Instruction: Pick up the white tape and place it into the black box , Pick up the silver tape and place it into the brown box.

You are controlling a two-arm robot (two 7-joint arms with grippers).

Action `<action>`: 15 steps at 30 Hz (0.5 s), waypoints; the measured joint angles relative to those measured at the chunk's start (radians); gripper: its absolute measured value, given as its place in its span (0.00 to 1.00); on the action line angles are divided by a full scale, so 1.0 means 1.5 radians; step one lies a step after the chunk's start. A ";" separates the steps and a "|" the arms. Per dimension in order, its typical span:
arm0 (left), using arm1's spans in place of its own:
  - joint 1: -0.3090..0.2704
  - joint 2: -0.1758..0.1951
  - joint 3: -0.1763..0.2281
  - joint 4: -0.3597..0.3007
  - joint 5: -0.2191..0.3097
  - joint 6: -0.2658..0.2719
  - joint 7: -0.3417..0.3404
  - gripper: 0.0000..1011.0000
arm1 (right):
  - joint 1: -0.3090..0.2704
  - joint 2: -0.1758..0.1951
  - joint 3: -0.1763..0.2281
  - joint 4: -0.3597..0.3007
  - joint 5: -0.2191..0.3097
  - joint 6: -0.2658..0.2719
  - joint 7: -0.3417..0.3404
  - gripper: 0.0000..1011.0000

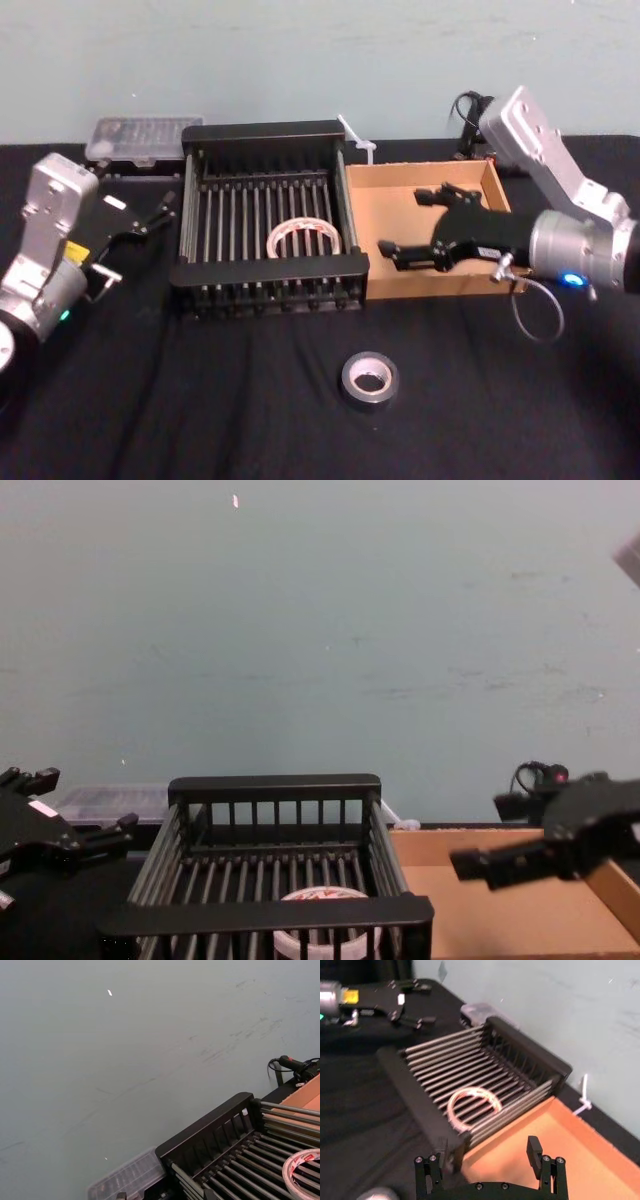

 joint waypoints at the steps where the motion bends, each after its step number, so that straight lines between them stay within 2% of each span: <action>1: 0.000 0.000 0.000 0.000 0.000 0.000 0.000 0.99 | -0.007 0.010 -0.001 -0.008 0.002 0.002 0.002 0.99; 3: 0.000 0.000 0.000 0.000 0.000 0.000 0.000 0.99 | -0.019 0.025 -0.004 -0.020 0.005 0.007 0.007 0.99; 7: 0.000 0.000 0.000 0.000 0.000 0.000 0.000 0.99 | -0.031 0.040 -0.015 -0.030 0.009 0.015 0.015 0.99; 15: 0.000 0.000 0.000 0.000 0.000 0.000 0.000 0.99 | -0.035 0.048 -0.044 -0.033 0.012 0.025 0.031 0.99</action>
